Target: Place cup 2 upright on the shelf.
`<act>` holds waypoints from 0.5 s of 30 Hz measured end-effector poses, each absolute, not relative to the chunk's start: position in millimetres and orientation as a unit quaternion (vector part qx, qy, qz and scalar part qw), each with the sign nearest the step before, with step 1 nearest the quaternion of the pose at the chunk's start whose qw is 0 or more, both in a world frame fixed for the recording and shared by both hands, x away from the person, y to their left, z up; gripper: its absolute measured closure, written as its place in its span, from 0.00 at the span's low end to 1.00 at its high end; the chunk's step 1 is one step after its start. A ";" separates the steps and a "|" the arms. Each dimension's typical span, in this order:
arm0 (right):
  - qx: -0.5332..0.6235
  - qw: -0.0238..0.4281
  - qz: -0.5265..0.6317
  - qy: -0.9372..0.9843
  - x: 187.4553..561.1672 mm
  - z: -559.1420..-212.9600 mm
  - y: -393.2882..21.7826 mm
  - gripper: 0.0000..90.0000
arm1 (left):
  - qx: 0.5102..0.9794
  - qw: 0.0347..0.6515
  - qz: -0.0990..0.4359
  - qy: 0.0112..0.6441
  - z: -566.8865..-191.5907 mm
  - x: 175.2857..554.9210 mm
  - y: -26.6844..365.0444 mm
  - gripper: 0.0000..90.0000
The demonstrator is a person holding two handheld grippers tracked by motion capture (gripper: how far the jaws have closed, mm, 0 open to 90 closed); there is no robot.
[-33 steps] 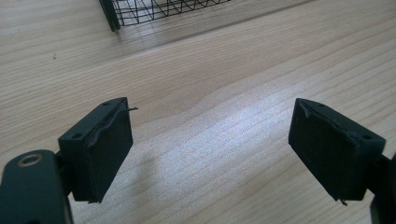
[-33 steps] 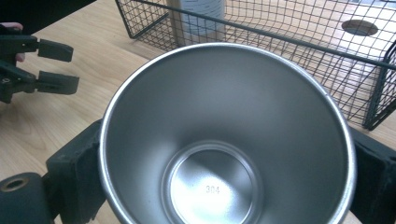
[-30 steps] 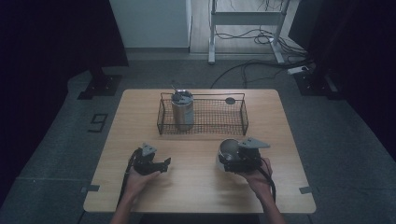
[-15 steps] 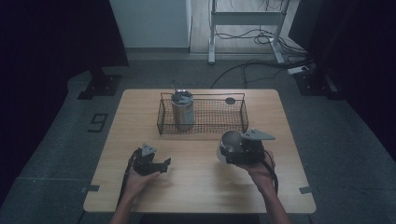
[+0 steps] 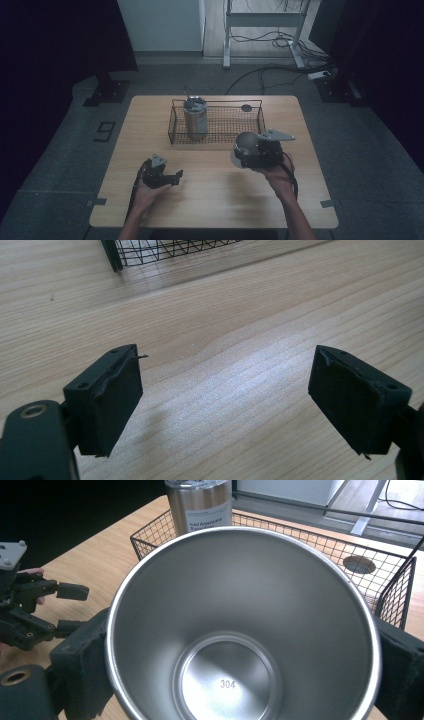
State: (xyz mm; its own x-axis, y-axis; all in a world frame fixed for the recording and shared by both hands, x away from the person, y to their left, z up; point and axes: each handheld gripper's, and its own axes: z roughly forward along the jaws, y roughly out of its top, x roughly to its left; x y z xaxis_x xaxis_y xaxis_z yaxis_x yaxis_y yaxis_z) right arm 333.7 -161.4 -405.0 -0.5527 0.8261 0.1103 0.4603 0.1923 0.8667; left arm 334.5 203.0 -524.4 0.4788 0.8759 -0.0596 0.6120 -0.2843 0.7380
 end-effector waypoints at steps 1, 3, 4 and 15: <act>0.431 0.194 0.469 0.746 334.4 -404.2 -161.2 0.07 | 0.780 0.362 0.182 0.477 -524.3 334.5 203.3 0.16; 0.431 0.193 0.471 0.745 335.8 -402.6 -161.3 0.07 | 0.780 0.362 0.182 0.477 -524.4 334.5 203.4 0.16; 0.432 0.193 0.471 0.745 336.6 -401.7 -161.1 0.07 | 0.780 0.361 0.182 0.477 -524.5 334.5 203.3 0.16; 0.432 0.195 0.474 0.742 345.3 -390.5 -158.9 0.07 | 0.782 0.359 0.178 0.477 -525.1 334.6 202.9 0.16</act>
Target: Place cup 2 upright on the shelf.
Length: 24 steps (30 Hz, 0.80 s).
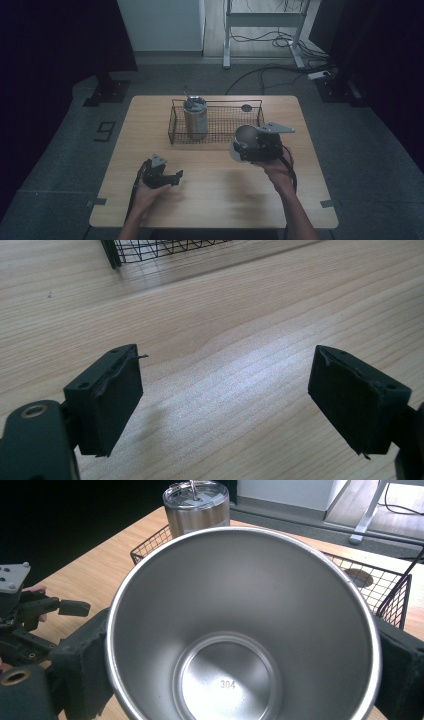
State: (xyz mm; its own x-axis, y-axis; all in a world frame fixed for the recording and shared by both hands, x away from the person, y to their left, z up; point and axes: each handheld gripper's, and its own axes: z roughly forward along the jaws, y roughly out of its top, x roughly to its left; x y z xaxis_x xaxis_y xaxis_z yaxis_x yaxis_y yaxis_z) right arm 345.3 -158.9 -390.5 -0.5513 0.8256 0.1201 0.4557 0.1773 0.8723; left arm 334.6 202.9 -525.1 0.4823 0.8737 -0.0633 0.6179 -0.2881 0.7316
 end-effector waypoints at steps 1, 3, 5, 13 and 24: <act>0.432 0.195 0.474 0.742 346.0 -389.9 -158.6 0.07 | 0.782 0.359 0.178 0.477 -525.1 334.6 202.9 0.16; 0.431 0.196 0.472 0.743 347.2 -388.9 -157.7 0.07 | 0.783 0.359 0.177 0.476 -525.3 334.5 202.5 0.16; 0.430 0.197 0.472 0.744 348.1 -387.8 -157.1 0.07 | 0.784 0.359 0.176 0.475 -525.4 334.4 202.4 0.16; 0.432 0.199 0.473 0.741 352.2 -383.3 -157.6 0.07 | 0.784 0.359 0.174 0.475 -525.4 334.3 202.8 0.16; 0.435 0.204 0.475 0.738 360.7 -379.7 -159.7 0.07 | 0.783 0.360 0.172 0.477 -525.6 334.8 204.8 0.16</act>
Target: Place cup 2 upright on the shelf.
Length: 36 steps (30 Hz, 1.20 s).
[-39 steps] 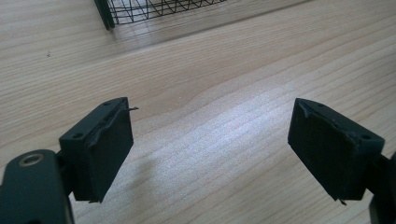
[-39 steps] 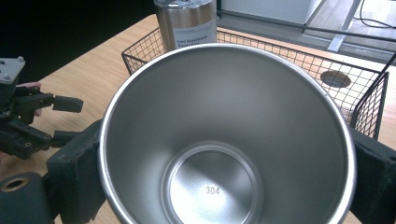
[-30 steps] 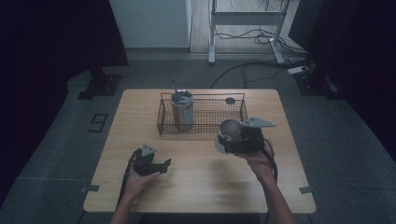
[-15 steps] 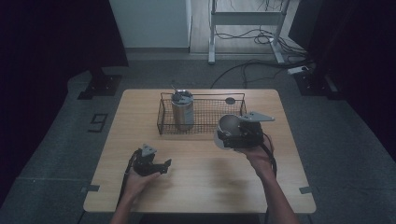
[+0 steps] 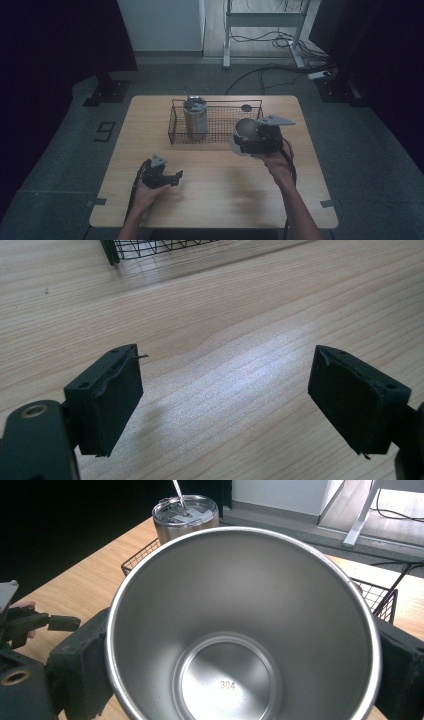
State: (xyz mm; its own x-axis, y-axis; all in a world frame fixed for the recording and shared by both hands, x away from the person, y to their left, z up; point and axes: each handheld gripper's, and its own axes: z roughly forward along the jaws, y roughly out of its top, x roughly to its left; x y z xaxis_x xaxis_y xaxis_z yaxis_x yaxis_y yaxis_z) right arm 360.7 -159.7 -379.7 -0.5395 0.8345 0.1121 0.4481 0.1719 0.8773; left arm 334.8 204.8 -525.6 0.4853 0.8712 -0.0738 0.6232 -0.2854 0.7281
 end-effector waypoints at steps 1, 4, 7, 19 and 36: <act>0.435 0.204 0.474 0.738 361.5 -379.2 -159.5 0.07 | 0.783 0.360 0.172 0.477 -525.6 334.8 205.0 0.16; 0.435 0.207 0.473 0.738 364.1 -377.3 -158.7 0.07 | 0.783 0.360 0.172 0.478 -525.7 334.8 205.2 0.16; 0.434 0.208 0.473 0.738 365.7 -375.4 -158.4 0.07 | 0.783 0.360 0.171 0.478 -525.9 334.9 205.2 0.16; 0.426 0.219 0.472 0.740 375.0 -362.5 -153.0 0.07 | 0.782 0.361 0.169 0.479 -526.3 335.2 206.4 0.16; 0.425 0.222 0.470 0.741 397.9 -355.4 -152.3 0.07 | 0.781 0.361 0.166 0.481 -526.9 335.8 208.5 0.16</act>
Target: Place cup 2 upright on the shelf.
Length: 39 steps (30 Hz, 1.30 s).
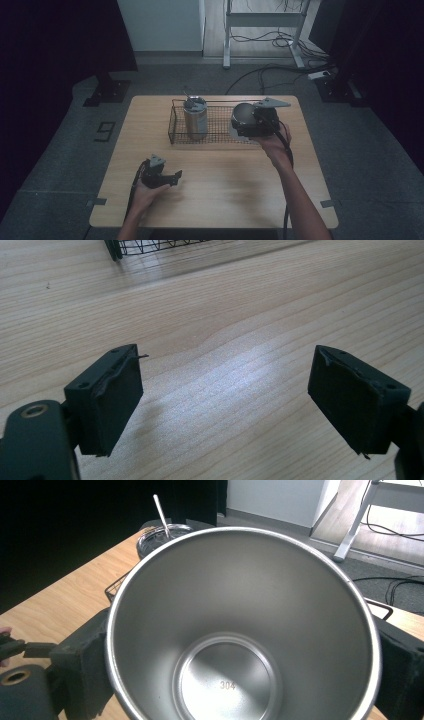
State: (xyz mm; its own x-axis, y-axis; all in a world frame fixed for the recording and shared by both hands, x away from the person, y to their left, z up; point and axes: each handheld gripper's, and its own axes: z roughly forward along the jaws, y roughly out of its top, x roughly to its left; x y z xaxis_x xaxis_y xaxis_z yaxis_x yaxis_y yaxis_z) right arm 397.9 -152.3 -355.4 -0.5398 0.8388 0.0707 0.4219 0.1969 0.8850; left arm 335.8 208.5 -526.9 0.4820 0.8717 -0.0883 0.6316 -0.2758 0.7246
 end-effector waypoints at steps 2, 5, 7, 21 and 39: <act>0.426 0.222 0.470 0.741 401.8 -354.6 -152.4 0.07 | 0.781 0.362 0.165 0.482 -526.7 335.8 208.9 0.16; 0.427 0.221 0.469 0.741 407.4 -353.4 -152.4 0.07 | 0.780 0.364 0.166 0.482 -526.4 335.7 209.6 0.16; 0.429 0.222 0.466 0.741 411.3 -353.0 -152.1 0.07 | 0.780 0.364 0.166 0.482 -526.2 335.7 209.8 0.16; 0.445 0.220 0.453 0.740 437.0 -360.3 -155.0 0.07 | 0.781 0.363 0.165 0.481 -526.4 335.8 210.8 0.16; 0.461 0.219 0.439 0.739 468.1 -369.5 -151.5 0.07 | 0.779 0.365 0.165 0.482 -526.5 335.7 210.6 0.16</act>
State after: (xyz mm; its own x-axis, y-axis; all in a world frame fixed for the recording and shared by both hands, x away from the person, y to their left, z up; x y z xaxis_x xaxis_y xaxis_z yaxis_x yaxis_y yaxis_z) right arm 468.1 -151.5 -369.5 -0.4787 0.8742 0.0817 0.4901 0.1889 0.8509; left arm 335.7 210.6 -526.5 0.4808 0.8716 -0.0951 0.6313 -0.2689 0.7274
